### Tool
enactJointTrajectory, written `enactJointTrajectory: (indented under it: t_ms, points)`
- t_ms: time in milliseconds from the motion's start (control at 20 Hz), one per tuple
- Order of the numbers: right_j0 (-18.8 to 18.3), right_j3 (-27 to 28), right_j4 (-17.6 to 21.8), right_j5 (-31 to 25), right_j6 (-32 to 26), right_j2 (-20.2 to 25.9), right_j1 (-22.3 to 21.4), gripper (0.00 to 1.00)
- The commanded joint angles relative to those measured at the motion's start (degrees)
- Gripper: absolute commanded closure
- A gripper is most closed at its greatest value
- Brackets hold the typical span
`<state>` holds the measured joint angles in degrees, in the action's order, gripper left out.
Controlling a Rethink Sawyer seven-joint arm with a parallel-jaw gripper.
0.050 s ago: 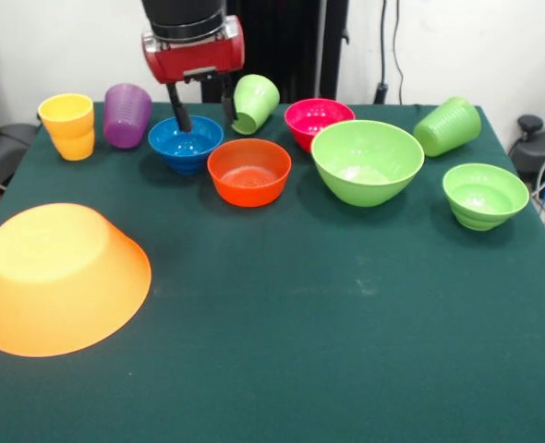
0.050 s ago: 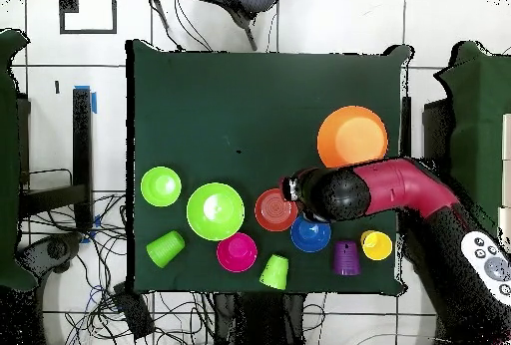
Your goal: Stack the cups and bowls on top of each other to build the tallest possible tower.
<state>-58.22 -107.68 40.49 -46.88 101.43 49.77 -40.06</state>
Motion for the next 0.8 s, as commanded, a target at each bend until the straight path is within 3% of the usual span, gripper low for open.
enactJointTrajectory:
  t_ms: [50,200,500,800]
  points:
    - [3.79,-2.12,10.1,-3.85,-21.21,-1.57,6.4,0.0]
    - [6.74,-0.69,13.72,-8.08,-23.73,-4.09,7.13,0.0]
    - [5.3,0.72,17.26,-9.06,-29.44,-4.95,8.45,0.0]
    - [5.84,3.38,18.89,-9.4,-29.66,-6.0,10.56,0.0]
